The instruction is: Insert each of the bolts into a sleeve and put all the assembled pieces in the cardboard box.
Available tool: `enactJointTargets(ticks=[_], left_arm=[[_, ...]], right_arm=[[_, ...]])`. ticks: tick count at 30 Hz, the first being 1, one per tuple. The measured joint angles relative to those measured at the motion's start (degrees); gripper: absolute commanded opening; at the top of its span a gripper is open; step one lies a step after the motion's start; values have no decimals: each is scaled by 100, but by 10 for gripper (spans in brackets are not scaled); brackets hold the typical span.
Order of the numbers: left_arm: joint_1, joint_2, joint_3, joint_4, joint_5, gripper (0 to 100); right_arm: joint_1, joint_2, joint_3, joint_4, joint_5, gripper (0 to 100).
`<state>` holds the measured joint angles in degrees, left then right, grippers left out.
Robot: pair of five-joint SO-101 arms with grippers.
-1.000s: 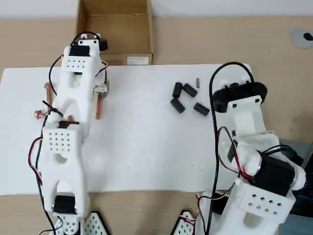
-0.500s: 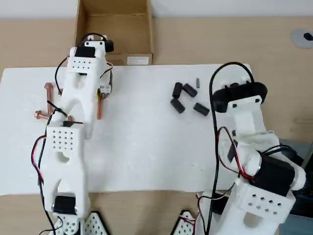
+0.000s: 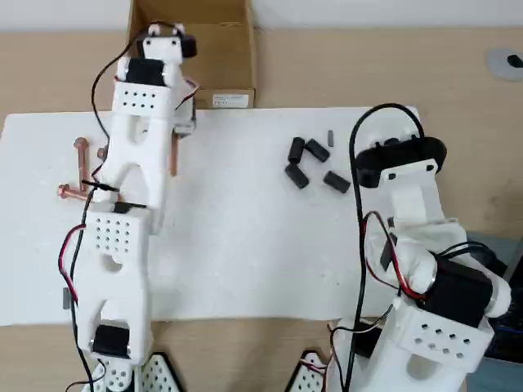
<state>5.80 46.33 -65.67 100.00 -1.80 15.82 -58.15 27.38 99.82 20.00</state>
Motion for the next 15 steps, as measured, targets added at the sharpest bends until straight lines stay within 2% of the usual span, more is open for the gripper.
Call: enactJointTargets(ticks=[8,15], left_arm=[[580,-1978,1125,18,132,2],[738,-4000,2760,18,141,2]], right_arm=[[0,-800,-88,-79,0,10],[0,-1398,-44,-264,-114,10]])
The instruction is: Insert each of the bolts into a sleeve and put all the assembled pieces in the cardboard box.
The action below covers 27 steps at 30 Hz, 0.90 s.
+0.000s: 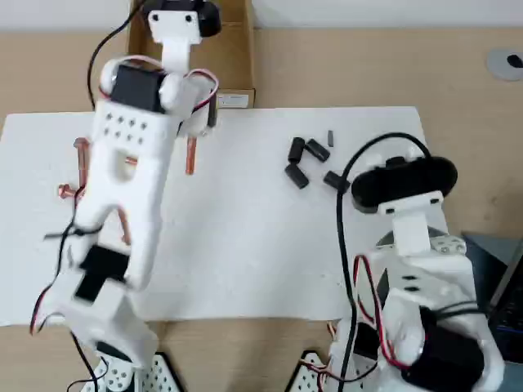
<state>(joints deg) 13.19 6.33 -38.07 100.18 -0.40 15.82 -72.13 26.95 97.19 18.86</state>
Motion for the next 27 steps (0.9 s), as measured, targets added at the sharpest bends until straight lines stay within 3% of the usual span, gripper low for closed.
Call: enactJointTargets(ticks=[6,10,19,27], left_arm=[[0,-1925,1688,-9,9,2],[0,-3147,2971,-501,9,2],[0,-6154,6541,-2303,510,2],[0,-8536,8378,-3095,1020,2]], right_arm=[[0,-369,686,-774,-695,9],[-308,-633,1407,-1248,-1073,9],[-1749,-1486,2673,-1714,-2084,9],[-2848,-2154,3095,-1776,-2505,9]])
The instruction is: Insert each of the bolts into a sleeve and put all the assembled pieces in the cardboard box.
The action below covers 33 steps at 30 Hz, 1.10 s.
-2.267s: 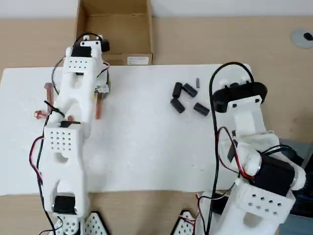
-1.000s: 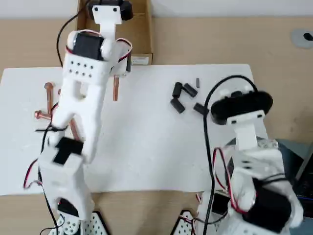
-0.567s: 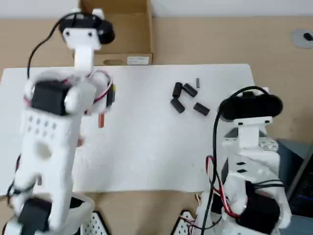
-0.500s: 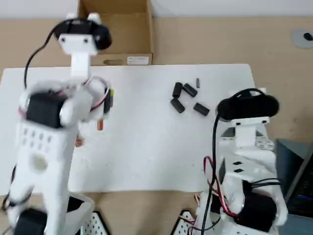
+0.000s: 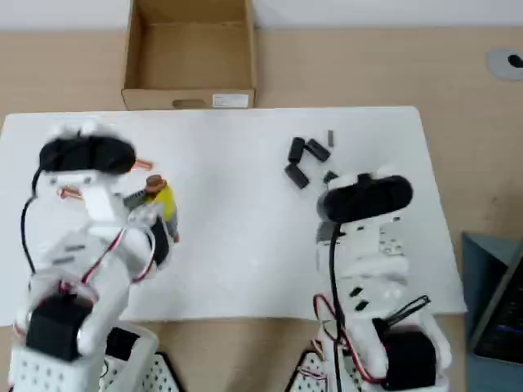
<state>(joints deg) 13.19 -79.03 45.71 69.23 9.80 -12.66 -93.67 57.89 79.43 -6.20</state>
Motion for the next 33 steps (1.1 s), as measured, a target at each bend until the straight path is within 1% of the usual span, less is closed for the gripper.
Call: enactJointTargets(ticks=[5,11,16,21,23,26,29,33], left_arm=[[-9,-1248,615,-229,281,2],[-9,-2426,1152,-246,615,2],[-9,-2488,1196,-273,905,2],[9,-2488,1248,-677,1415,2],[193,-2532,1266,-870,1591,2],[686,-2523,1266,-1002,1767,2],[1222,-2532,1266,-1002,1890,2],[1591,-2532,1284,-1002,1916,2]], right_arm=[[-782,-404,281,0,0,9],[-1556,-993,826,0,0,9],[-2259,-993,1090,-79,0,9],[-3068,-993,1196,-246,0,9],[-3314,-993,1196,-281,0,9],[-3578,-993,1231,-396,0,9],[-3719,-993,1231,-440,0,9],[-3780,-993,1231,-457,0,9]])
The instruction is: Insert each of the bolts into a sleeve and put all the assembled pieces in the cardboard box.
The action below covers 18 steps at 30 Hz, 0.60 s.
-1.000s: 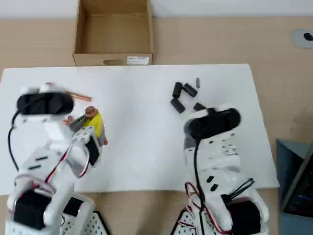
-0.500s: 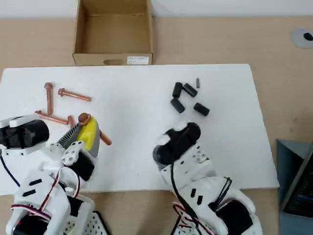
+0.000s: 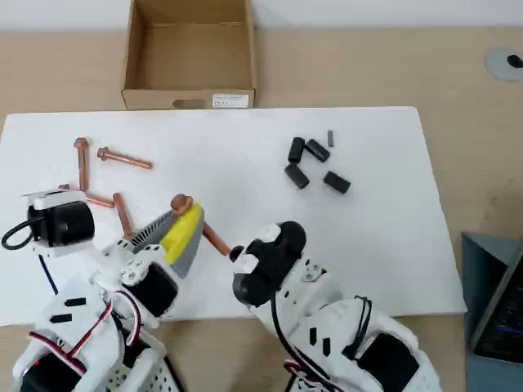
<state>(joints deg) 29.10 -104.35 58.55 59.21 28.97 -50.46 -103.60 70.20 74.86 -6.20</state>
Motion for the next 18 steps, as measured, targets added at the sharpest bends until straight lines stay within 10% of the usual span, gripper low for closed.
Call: enactJointTargets(ticks=[18], left_arm=[[70,-9,448,-114,9,2]], right_arm=[[0,0,18,-255,0,9]])
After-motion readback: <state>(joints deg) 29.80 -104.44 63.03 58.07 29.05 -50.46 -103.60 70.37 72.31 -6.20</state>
